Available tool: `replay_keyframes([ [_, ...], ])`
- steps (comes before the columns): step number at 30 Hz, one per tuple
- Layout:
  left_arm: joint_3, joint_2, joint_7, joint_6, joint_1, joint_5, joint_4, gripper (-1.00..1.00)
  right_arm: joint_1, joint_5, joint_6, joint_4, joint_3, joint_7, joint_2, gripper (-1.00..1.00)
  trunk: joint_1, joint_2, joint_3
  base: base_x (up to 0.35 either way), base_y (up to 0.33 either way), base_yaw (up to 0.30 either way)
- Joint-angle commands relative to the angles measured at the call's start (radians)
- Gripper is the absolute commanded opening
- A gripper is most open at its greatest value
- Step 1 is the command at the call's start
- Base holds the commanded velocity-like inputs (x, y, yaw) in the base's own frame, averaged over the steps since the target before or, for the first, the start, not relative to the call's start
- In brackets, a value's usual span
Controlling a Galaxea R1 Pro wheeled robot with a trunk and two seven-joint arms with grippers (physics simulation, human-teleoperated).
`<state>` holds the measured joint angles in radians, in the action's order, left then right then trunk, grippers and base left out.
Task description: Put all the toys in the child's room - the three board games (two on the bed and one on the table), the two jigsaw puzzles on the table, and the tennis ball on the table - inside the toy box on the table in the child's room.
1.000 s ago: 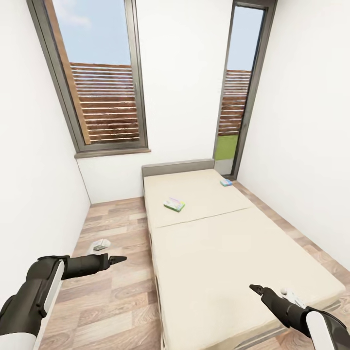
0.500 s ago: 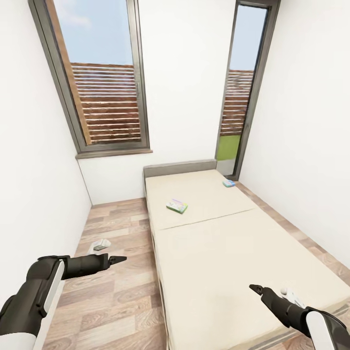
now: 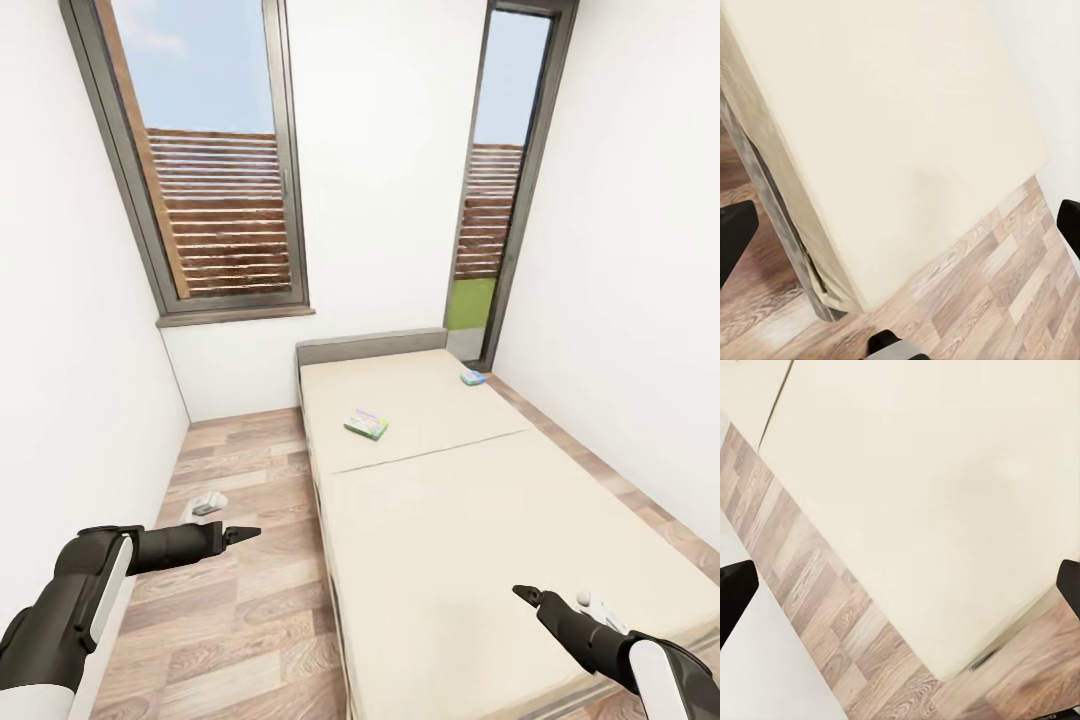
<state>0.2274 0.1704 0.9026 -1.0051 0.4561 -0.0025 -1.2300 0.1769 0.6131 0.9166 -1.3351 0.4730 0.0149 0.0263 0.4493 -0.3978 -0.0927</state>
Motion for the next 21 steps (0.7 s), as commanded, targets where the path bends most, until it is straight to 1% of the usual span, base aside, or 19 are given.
replay_keyframes([
  [1, 0.001, 0.0, 0.004, -0.007, 0.001, -0.001, 0.0, 1.0, 0.001, 0.0, 0.005, -0.001, 0.001, 0.001, 0.0, 1.0, 0.001, -0.002, -0.002, 0.058, 0.078, 0.0],
  [14, 0.001, 0.0, 0.004, -0.007, 0.001, -0.001, 0.0, 1.0, 0.001, -0.001, 0.005, -0.001, 0.001, 0.001, 0.0, 1.0, 0.001, -0.002, -0.002, 0.024, 0.028, 0.0],
  [17, 0.001, 0.0, 0.004, -0.007, 0.001, -0.001, 0.0, 1.0, 0.001, -0.001, 0.005, -0.001, 0.001, 0.001, 0.0, 1.0, 0.001, -0.002, -0.002, 0.004, 0.082, 0.0],
  [21, 0.001, 0.0, 0.004, -0.007, 0.001, -0.001, 0.0, 1.0, 0.001, 0.0, 0.005, -0.001, 0.001, 0.001, 0.0, 1.0, 0.001, -0.002, -0.002, 0.002, 0.168, 0.0],
])
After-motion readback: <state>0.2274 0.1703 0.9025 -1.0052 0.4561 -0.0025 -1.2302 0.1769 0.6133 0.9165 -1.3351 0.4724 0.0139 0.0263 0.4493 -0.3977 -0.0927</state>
